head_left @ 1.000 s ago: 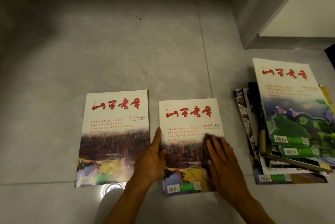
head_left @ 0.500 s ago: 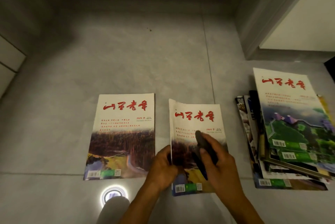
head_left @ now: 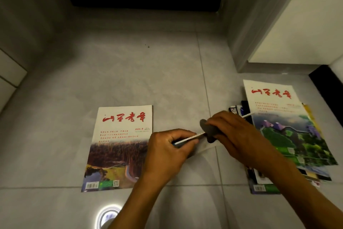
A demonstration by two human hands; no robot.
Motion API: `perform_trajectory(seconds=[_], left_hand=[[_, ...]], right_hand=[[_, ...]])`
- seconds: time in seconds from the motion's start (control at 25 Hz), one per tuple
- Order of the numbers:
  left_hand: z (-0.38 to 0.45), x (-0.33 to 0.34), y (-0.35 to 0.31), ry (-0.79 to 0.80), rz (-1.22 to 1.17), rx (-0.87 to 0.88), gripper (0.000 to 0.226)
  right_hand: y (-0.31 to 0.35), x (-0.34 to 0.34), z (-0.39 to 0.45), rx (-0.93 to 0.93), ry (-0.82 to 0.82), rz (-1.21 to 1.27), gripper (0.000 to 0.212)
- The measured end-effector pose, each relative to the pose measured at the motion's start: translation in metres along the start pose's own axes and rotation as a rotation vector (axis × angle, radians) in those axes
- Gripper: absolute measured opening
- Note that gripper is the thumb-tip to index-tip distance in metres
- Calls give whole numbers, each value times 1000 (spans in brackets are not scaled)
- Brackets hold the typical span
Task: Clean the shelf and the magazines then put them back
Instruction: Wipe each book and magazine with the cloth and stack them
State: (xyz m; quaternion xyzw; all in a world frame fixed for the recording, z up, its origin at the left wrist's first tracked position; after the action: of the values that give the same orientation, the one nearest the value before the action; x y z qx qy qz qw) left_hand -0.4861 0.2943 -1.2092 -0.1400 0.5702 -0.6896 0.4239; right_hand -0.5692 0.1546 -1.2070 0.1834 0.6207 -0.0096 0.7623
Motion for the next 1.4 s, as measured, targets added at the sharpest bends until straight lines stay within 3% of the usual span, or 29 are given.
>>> perform_trajectory(seconds=[0.12,0.2,0.24,0.32,0.4,0.52,0.6,0.72,0.76,0.88,0.92,0.96,1.04,1.08,1.16,1.28,1.32,1.4], left_hand=[[-2,-1,6,-86,-163,-173,28],[-17,4,14,-97,-142,-293,33],[-22,5,18,-105,-139,-312,35],[-22,10,25,-82,-74,-294,37],[-20,10,28,-58,-29,-274,38],[-12,-4,17,-89,-76,-229,35],[-8,-13,12,-101,-125,-199,37],[-6,-28,23,-164,-93,-197,30],[-6,-34,26,-205,-60,-205,24],[-14,-47,35,-363,-7,-229,20],[-14,-43,32,-367,2,-184,24],[-13,-34,23,-326,28,-102,28],[-9,-2,1,-156,185,170,25],[-15,19,-6,-53,259,299,23],[-32,50,-2,143,334,398,37],[-48,70,42,516,97,68,73],[-56,69,60,571,-35,-73,74],[-59,53,101,326,-262,-428,44]], right_hand=[[-8,-15,-4,124,54,224,22],[4,-14,-7,144,65,220,24],[20,-10,-9,108,44,152,36],[62,-6,-9,-26,-49,-4,57],[79,-7,-5,-99,-104,-9,58],[52,-15,-7,-90,-80,25,62],[11,-16,-8,6,-26,35,46],[-75,-5,-20,374,132,17,30],[-96,-8,-28,473,39,66,27],[-129,-30,-74,982,-562,659,27],[-121,-10,-84,1141,-594,956,29],[-99,17,-81,1219,-489,1256,30],[-42,52,-57,1159,-154,1660,33],[-20,57,-46,1099,-52,1768,37],[-4,61,-34,1056,-28,1851,37],[-15,65,-39,1096,-66,1688,41],[-17,69,-41,1093,-39,1662,45],[-18,76,-44,1071,84,1657,50]])
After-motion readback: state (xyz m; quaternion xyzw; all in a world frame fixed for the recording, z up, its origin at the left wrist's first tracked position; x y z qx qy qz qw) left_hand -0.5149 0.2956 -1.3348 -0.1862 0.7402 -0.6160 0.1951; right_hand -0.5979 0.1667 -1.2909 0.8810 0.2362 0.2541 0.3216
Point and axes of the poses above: each hand's wrist, its own z-axis towards the middle knuckle, its own x-axis out of the palm, y = z × x, the point moved 9 cm from there along z, towards the middle knuckle, and after that the axes turned 13 degrees about x, right-handed, at the moved point
